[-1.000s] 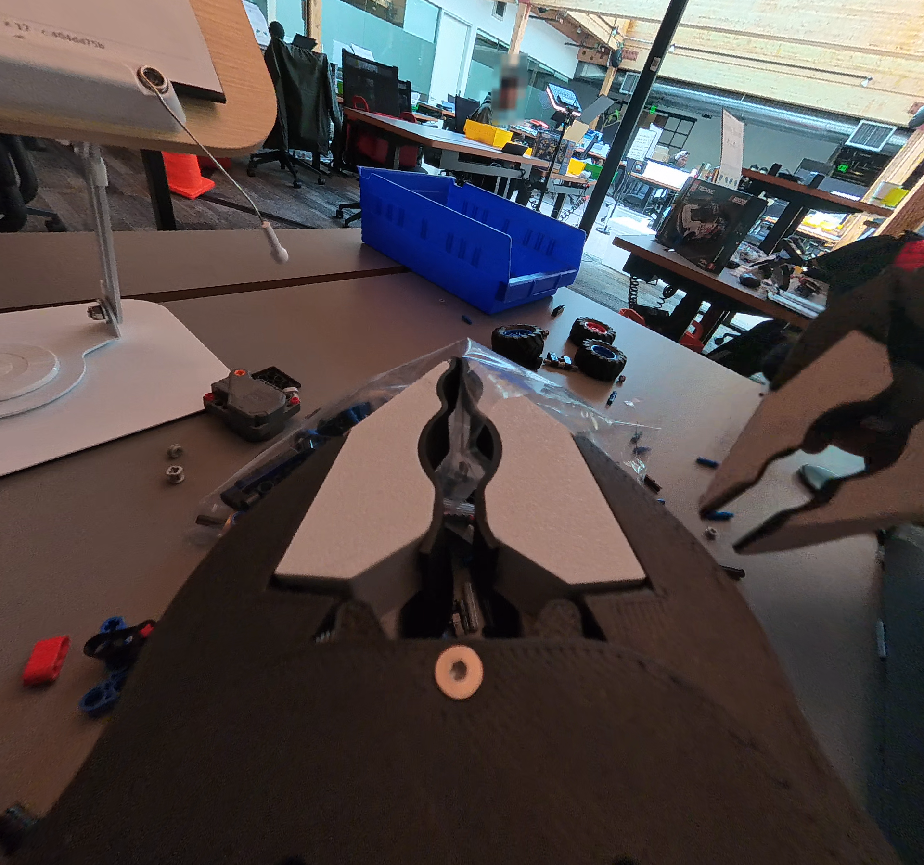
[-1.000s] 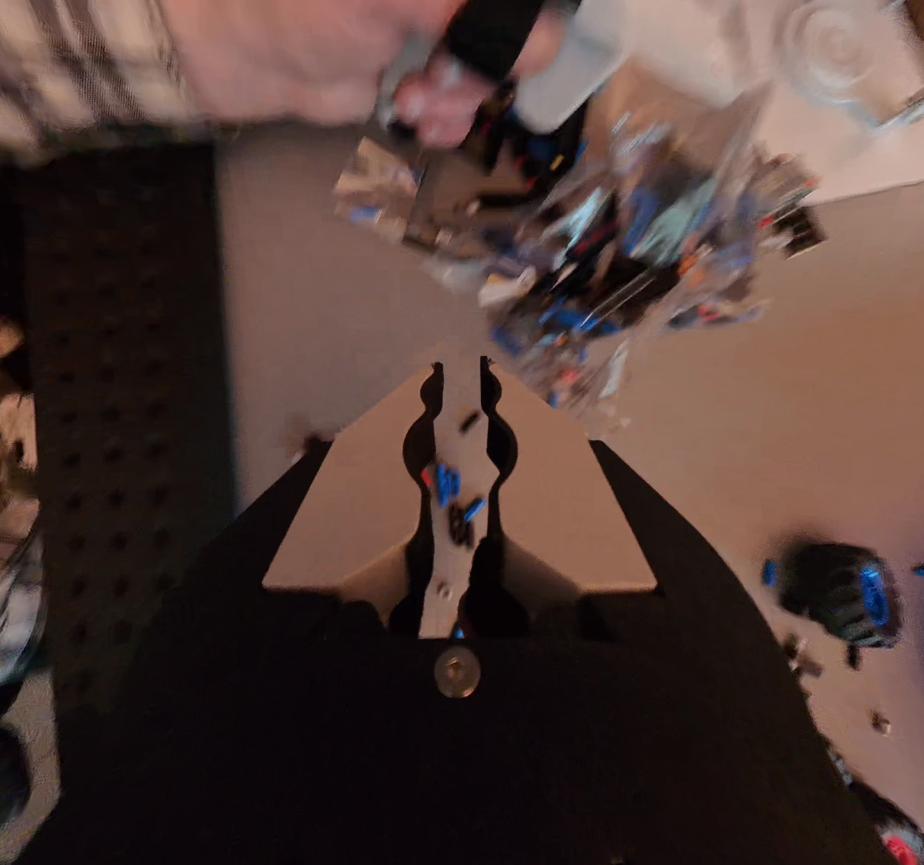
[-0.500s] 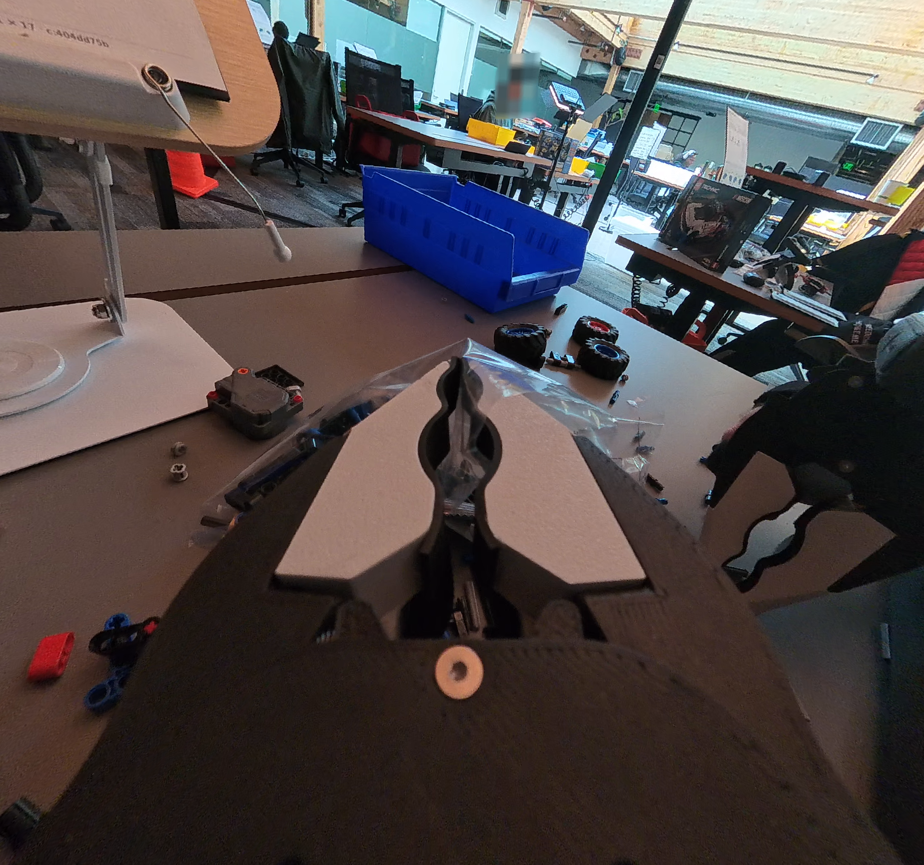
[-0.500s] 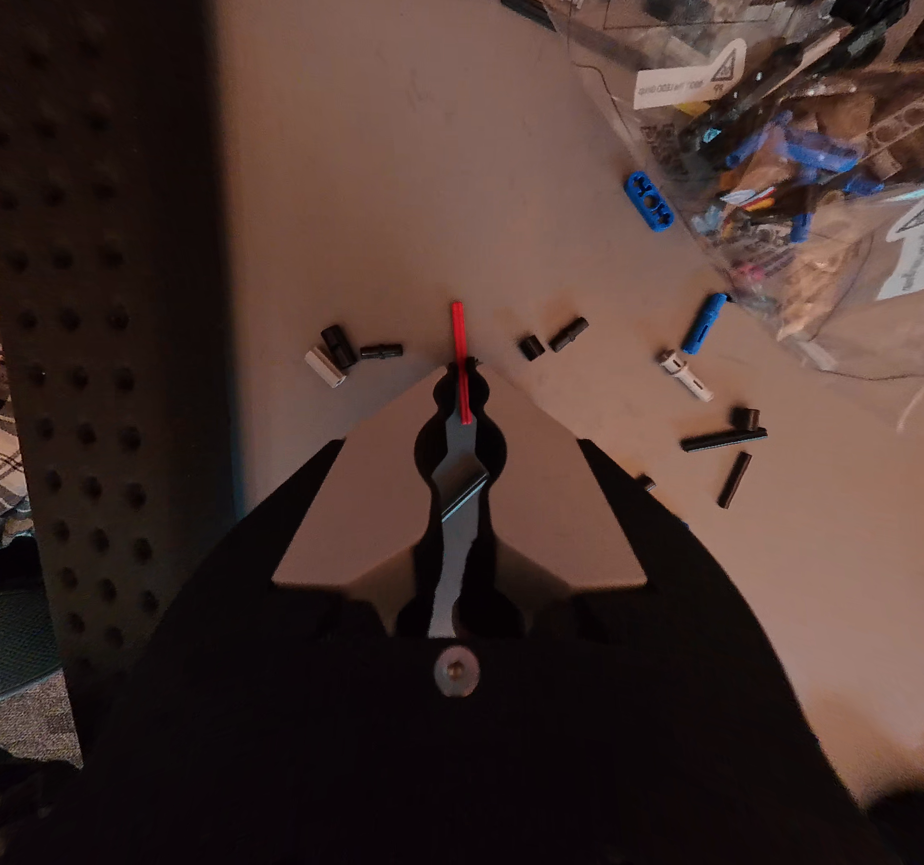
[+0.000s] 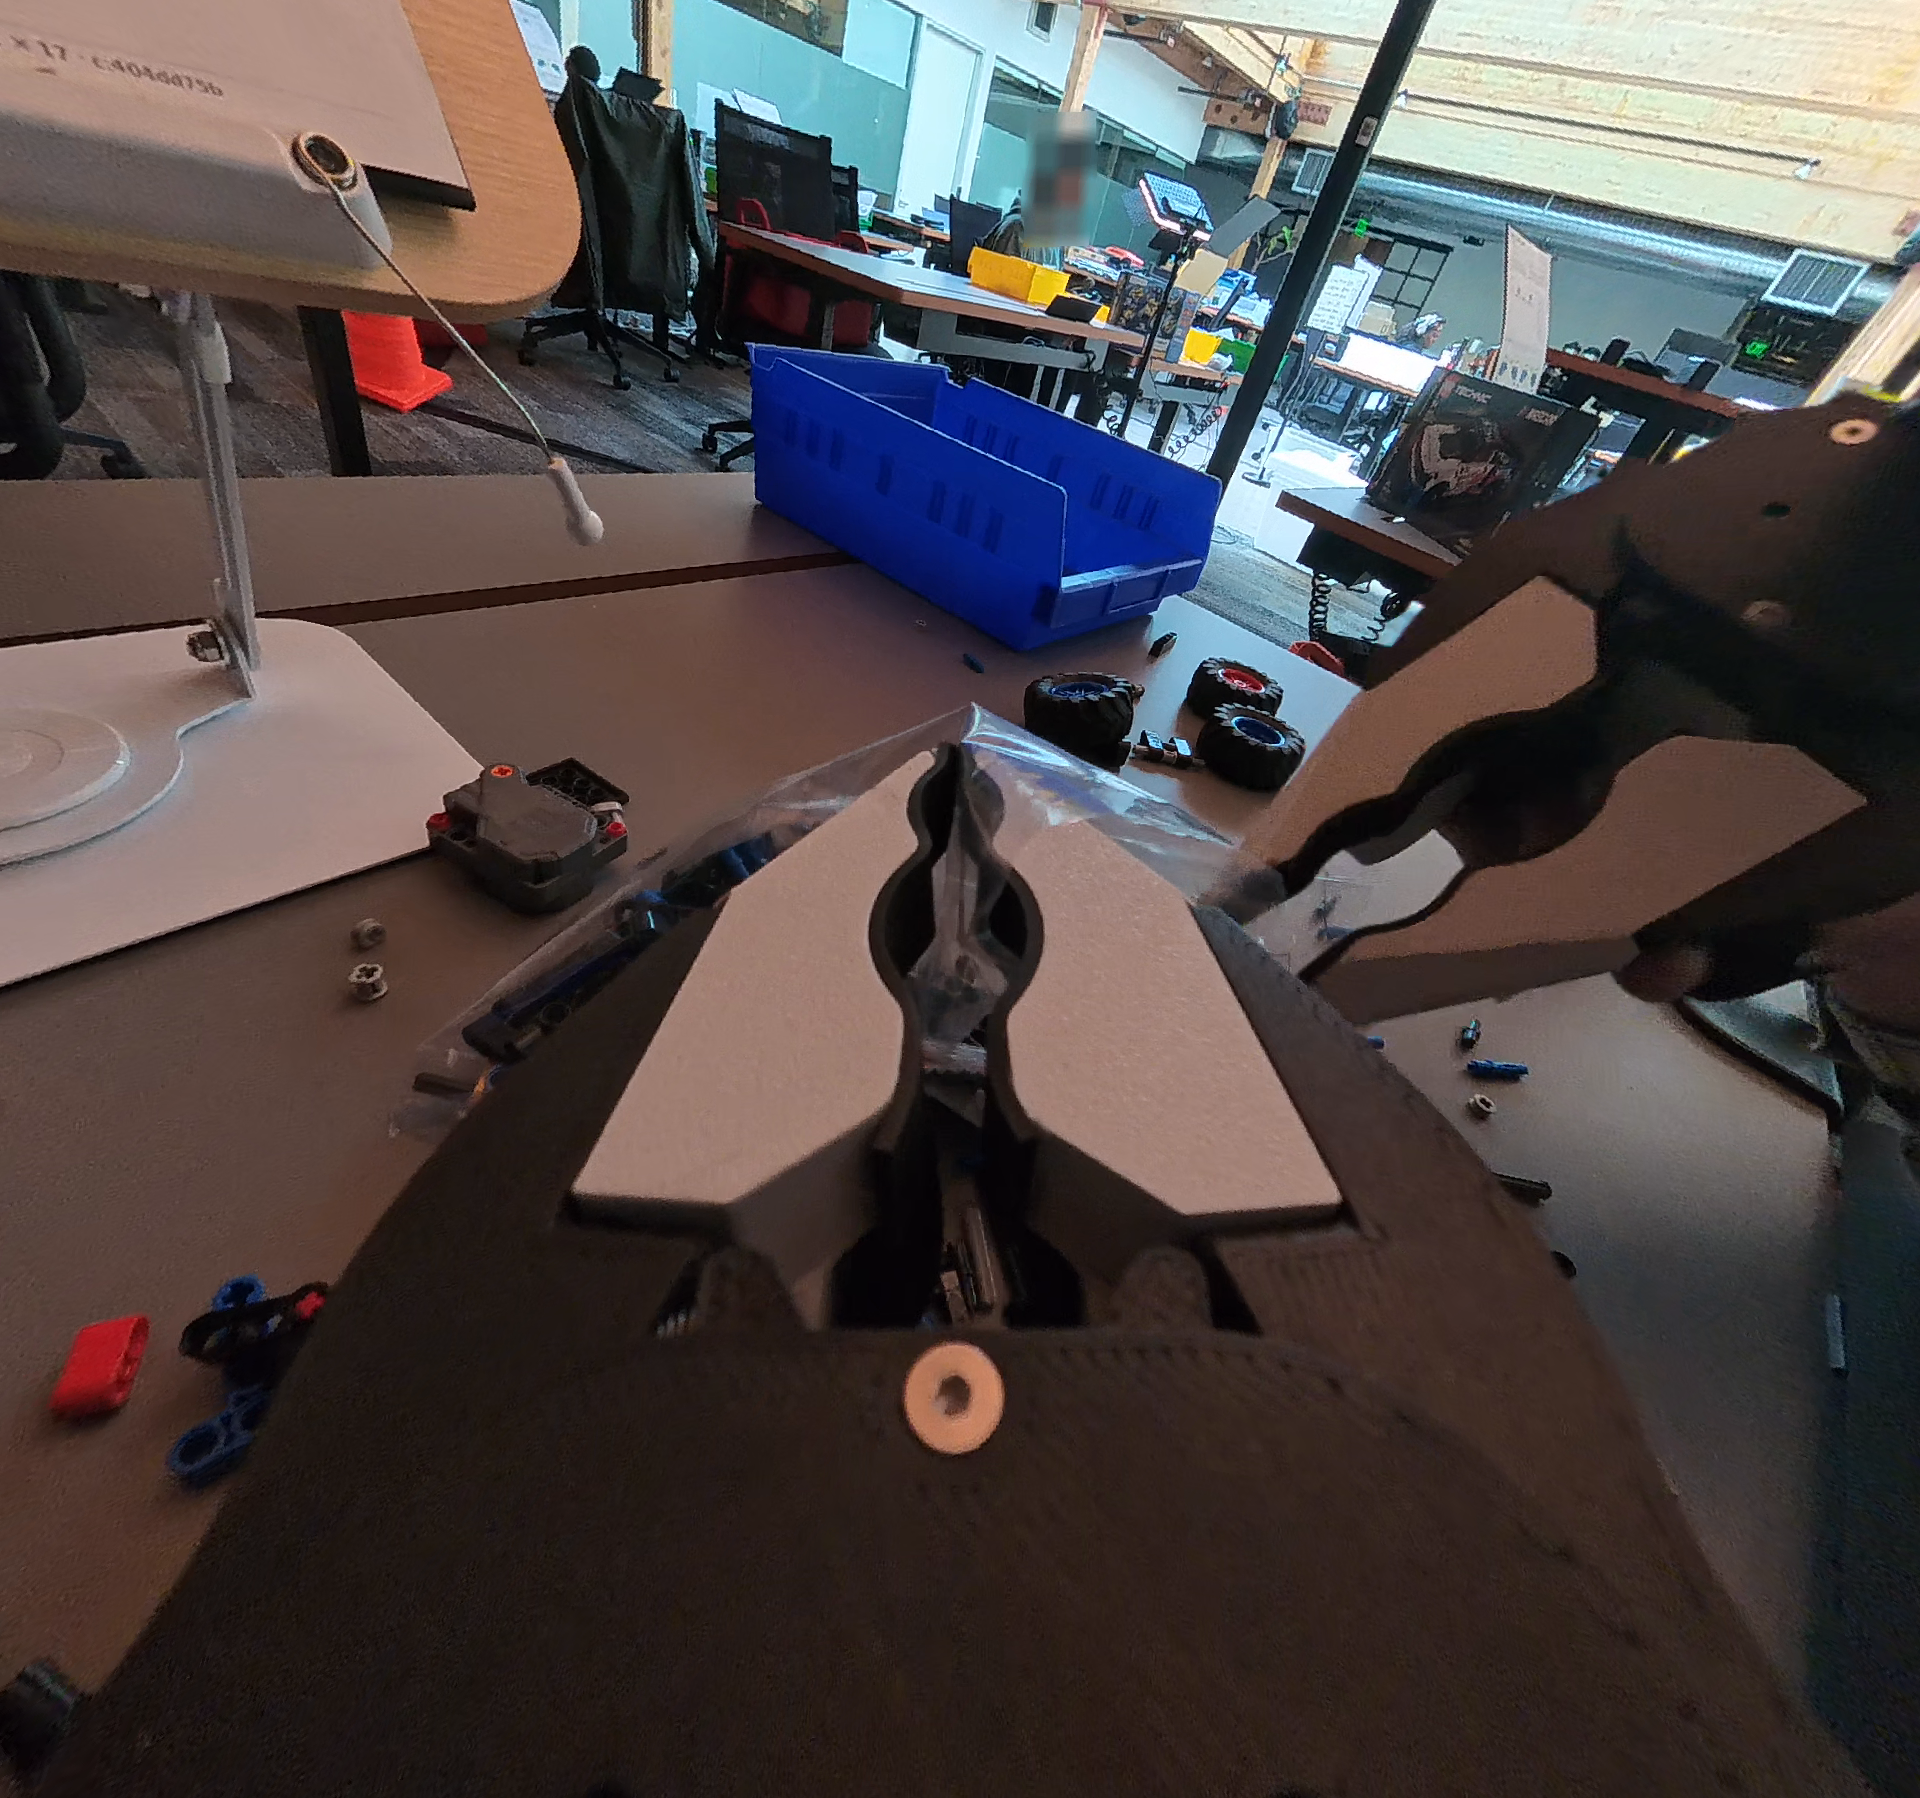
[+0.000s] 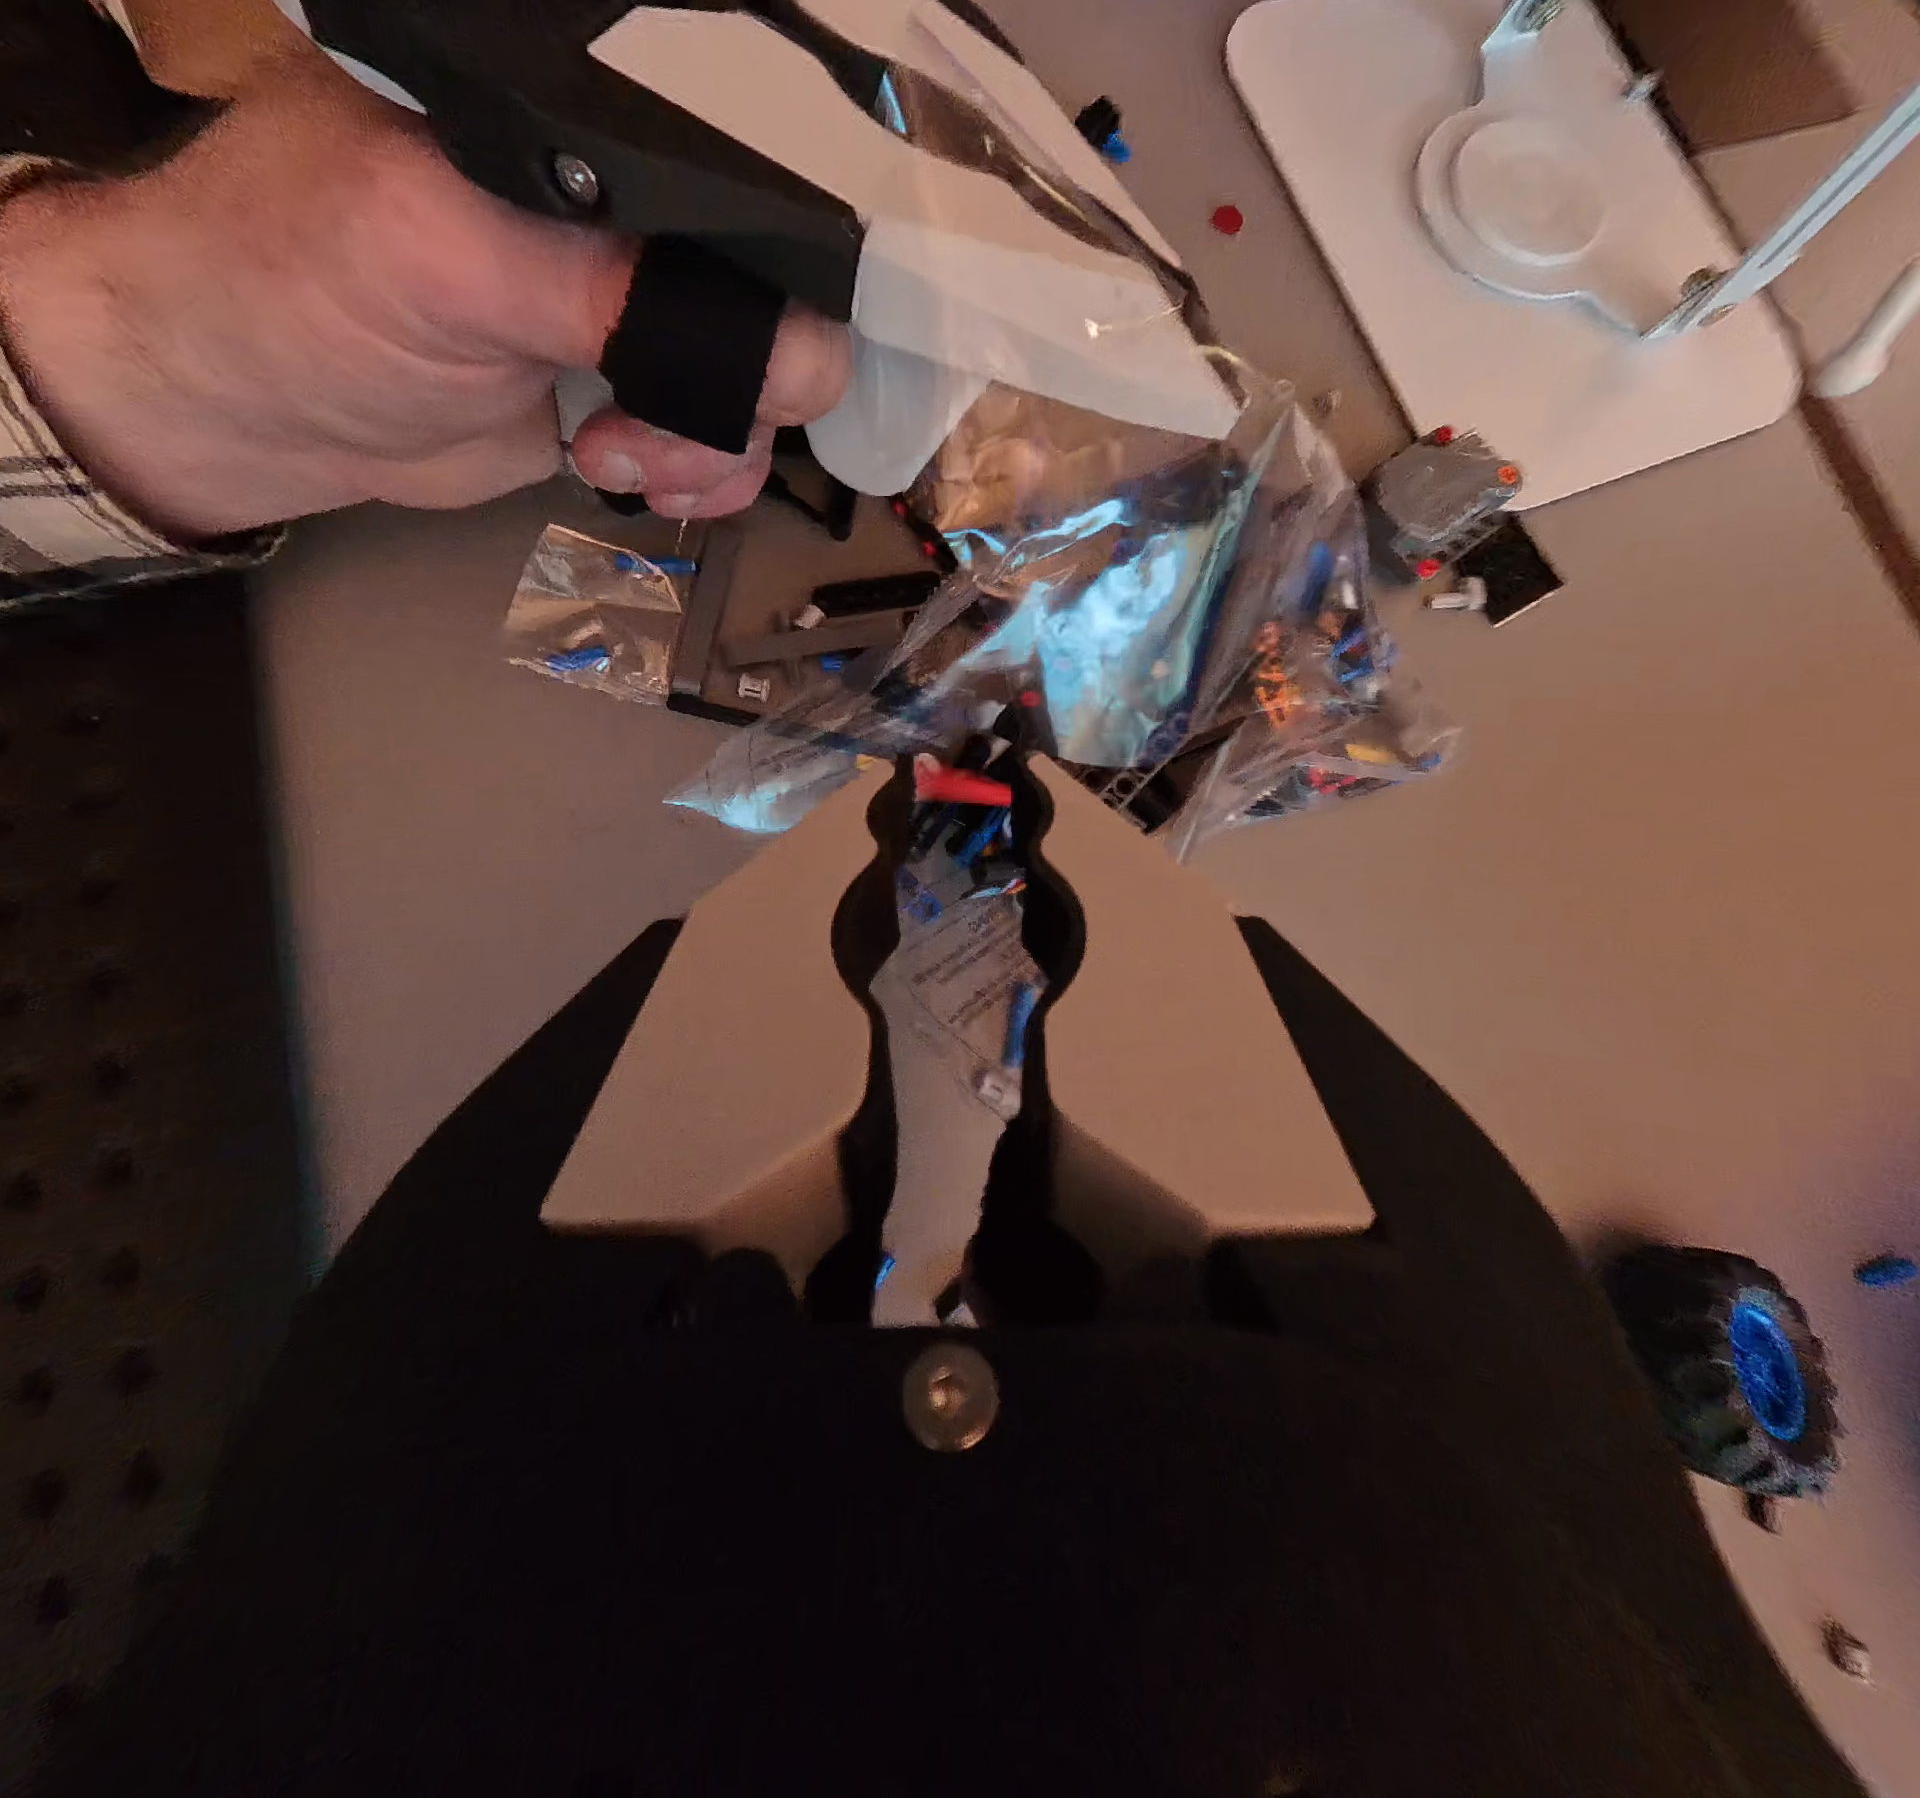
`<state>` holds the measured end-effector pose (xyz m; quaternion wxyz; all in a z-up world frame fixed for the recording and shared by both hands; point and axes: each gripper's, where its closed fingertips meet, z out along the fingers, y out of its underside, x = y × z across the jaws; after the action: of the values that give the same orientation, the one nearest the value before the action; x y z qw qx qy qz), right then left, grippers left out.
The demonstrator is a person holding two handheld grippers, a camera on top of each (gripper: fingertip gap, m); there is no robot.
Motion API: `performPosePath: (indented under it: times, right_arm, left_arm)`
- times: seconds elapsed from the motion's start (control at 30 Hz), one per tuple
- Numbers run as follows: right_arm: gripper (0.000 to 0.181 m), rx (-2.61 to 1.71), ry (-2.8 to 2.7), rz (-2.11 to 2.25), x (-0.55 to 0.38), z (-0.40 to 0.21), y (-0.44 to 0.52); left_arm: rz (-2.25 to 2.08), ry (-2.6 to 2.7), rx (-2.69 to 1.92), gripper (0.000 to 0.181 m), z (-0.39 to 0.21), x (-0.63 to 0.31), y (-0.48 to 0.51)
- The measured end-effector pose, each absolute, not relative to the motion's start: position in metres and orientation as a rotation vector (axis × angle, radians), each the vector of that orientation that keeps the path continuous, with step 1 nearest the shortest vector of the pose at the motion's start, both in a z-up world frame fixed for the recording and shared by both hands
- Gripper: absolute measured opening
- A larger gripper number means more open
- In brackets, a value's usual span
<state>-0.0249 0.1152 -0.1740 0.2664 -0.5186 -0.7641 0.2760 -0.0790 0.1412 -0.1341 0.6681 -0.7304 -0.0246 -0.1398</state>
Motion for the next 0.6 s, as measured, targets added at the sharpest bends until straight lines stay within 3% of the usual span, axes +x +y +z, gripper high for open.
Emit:
performPosePath:
  times: [0.17,0.47,0.6]
  right_arm:
    - [0.016,-1.364,-2.074,0.792,0.017,-0.163,0.106]
    - [0.020,-1.598,-2.431,0.554,0.109,-0.263,0.094]
    - [0.005,-1.582,-2.441,0.557,0.110,-0.264,0.091]
  left_arm:
    - [-0.319,-0.050,-1.647,0.000,-0.133,-0.078,0.142]
    - [-0.318,-0.056,-1.646,0.000,-0.133,-0.078,0.141]
    - [-0.312,-0.053,-1.647,0.000,-0.133,-0.078,0.141]
